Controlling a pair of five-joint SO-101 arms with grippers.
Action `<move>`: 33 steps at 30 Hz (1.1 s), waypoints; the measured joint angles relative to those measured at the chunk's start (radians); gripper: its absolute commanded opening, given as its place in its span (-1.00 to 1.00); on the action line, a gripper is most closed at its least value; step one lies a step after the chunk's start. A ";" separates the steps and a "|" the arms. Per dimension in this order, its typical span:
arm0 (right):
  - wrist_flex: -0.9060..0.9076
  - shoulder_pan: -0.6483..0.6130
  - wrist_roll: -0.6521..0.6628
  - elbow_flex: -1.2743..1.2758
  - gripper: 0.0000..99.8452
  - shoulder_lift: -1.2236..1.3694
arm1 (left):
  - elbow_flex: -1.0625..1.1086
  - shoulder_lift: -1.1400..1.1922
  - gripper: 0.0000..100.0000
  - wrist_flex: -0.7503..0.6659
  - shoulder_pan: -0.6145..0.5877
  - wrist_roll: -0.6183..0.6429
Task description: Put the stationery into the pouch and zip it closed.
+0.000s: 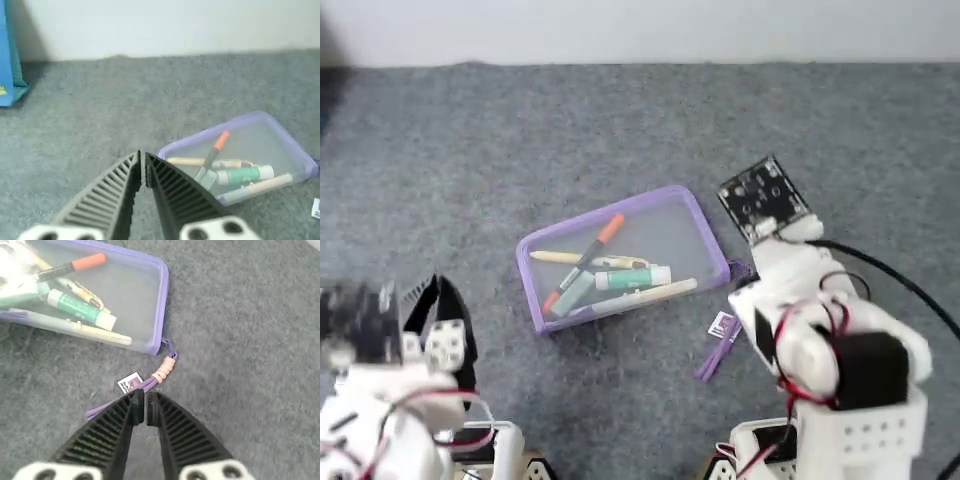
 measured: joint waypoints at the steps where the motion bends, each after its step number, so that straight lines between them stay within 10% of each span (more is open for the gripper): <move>1: 0.006 0.000 -0.002 0.000 -0.98 -0.017 | 0.025 -0.038 -0.97 -0.002 0.000 0.000; 19: -0.078 0.178 -0.500 0.331 -0.98 -0.391 | 0.516 -0.399 -0.97 -0.249 0.002 0.000; 33: -0.244 0.256 -0.442 0.825 -0.98 -0.865 | 0.852 -0.397 -0.97 -0.425 0.002 0.000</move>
